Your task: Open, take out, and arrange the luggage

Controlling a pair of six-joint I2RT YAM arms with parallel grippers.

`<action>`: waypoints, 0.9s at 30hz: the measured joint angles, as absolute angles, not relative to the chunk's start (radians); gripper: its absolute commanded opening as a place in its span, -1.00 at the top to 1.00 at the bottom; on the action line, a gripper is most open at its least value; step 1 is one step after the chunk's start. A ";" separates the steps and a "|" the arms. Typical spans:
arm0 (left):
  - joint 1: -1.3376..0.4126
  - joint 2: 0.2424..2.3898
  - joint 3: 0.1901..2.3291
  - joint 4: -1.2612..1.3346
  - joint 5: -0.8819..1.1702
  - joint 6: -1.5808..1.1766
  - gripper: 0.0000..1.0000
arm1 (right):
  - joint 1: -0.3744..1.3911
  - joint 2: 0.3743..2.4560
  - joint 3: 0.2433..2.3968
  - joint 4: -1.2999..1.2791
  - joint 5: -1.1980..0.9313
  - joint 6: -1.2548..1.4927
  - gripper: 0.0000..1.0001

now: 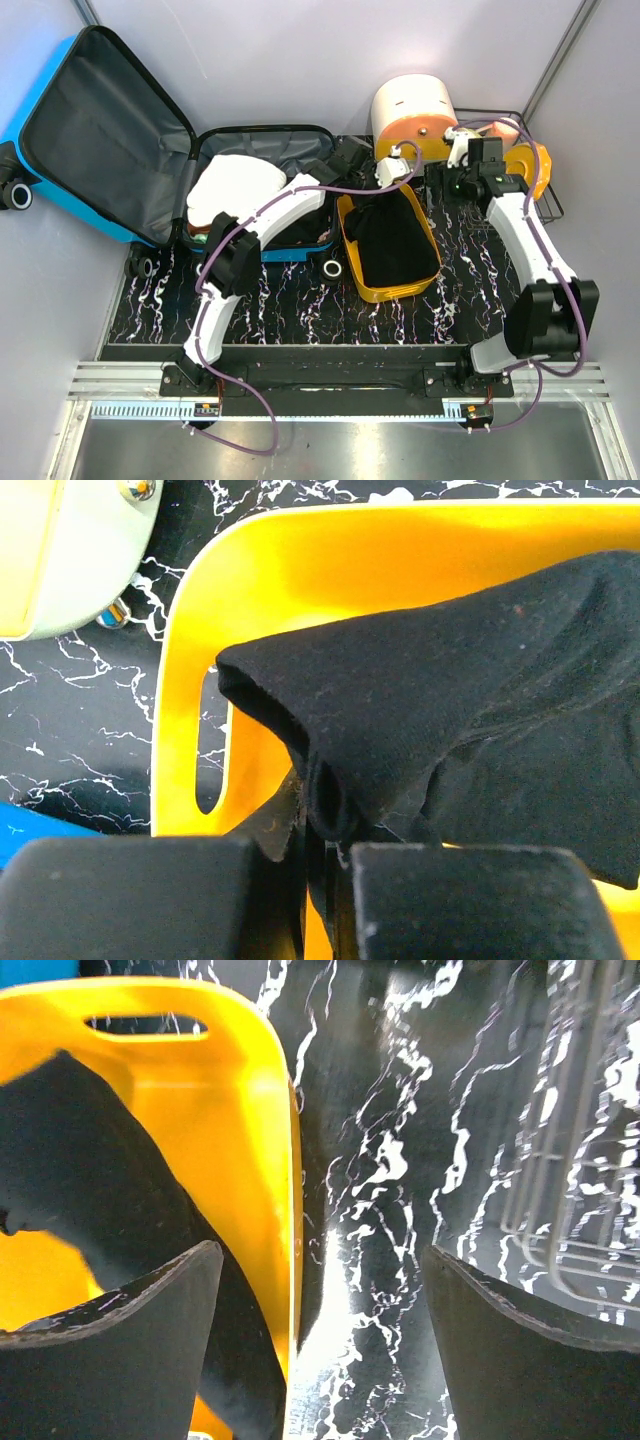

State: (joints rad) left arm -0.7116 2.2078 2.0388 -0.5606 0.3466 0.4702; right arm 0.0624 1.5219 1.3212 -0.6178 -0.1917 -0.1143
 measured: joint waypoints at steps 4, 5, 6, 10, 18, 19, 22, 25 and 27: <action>-0.694 2.217 2.067 -0.582 0.355 0.450 0.11 | 0.062 1.430 1.343 -0.619 -0.179 -0.117 -0.79; -0.688 2.228 2.091 -0.589 0.358 0.440 -0.17 | 0.062 1.415 1.343 -0.623 -0.186 -0.119 -0.77; -0.678 2.240 2.123 -0.593 0.358 0.428 -0.56 | 0.062 1.401 1.342 -0.627 -0.200 -0.120 -0.74; -0.648 2.254 2.207 -0.606 0.355 0.407 -0.65 | 0.062 1.383 1.340 -0.640 -0.280 -0.124 -0.40; -0.559 2.106 2.169 -0.675 0.432 0.318 -0.74 | 0.067 1.399 1.331 -0.655 -0.494 -0.120 -0.03; -0.540 2.066 2.155 -0.695 0.439 0.321 -0.77 | 0.069 1.411 1.331 -0.654 -0.503 -0.119 -0.04; -0.476 1.940 2.104 -0.755 0.458 0.352 -0.96 | 0.081 1.481 1.331 -0.650 -0.519 -0.117 -0.12; -0.409 1.825 2.006 -0.804 0.467 0.386 -0.98 | 0.101 1.580 1.331 -0.642 -0.519 -0.102 -0.19; -0.374 1.786 1.950 -0.842 0.461 0.400 -0.98 | 0.116 1.631 1.331 -0.633 -0.519 -0.086 -0.24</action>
State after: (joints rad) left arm -0.3737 1.7859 1.9495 -0.8421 0.4606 0.3996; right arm 0.1158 1.6314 1.3308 -0.6327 -0.5190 -0.0864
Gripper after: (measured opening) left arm 0.987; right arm 0.587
